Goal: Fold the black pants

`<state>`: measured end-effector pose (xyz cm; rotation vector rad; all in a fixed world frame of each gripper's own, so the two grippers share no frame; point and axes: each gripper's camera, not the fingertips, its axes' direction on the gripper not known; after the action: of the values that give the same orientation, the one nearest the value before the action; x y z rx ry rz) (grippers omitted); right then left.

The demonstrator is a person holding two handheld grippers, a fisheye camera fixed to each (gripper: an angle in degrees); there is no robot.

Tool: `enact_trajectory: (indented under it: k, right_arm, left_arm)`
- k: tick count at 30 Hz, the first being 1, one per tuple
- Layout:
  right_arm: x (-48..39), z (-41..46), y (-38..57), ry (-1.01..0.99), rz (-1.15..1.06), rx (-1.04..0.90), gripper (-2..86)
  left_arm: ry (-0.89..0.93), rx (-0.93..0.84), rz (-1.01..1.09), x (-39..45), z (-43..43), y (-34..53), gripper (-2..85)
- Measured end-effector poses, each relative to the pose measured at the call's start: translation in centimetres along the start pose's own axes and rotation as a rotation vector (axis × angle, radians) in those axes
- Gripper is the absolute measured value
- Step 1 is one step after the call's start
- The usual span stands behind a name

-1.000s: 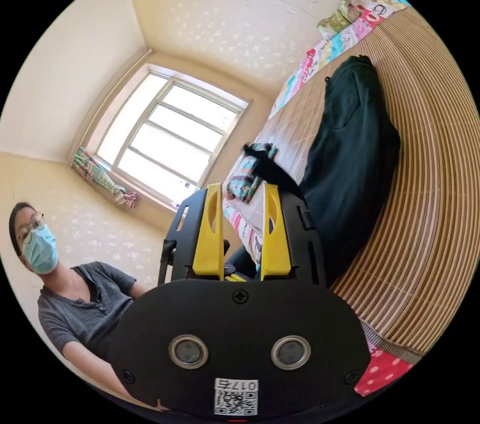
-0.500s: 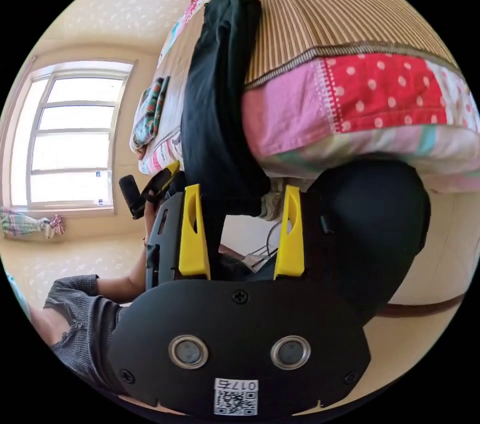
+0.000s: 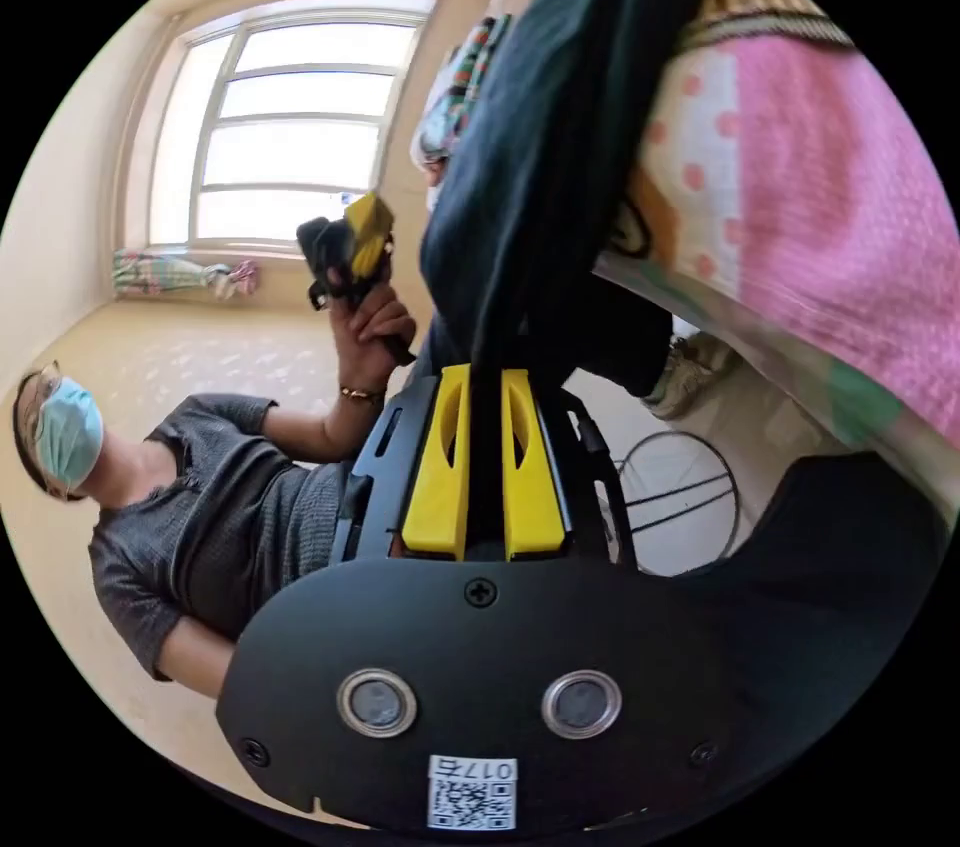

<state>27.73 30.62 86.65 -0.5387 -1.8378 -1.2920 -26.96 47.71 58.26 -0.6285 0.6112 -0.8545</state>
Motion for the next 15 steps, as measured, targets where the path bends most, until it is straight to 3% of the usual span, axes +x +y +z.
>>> enact_trajectory:
  k: [7,10,15]
  right_arm:
    - [-9.1,-3.4,3.8,-0.08,-0.251,0.059,2.0]
    - [-14.0,-4.1,5.5,-0.12,-0.425,-0.002,1.4]
    - [-19.6,-4.7,7.2,-0.276,-0.69,-0.009,0.9]
  left_arm:
    - [-0.07,-0.065,0.205,4.1,-1.1,-4.4,-1.0]
    - [-0.072,-0.127,0.292,5.4,-0.1,-6.8,-1.0]
    - [-0.033,-0.314,0.318,5.7,7.3,-8.1,-1.0]
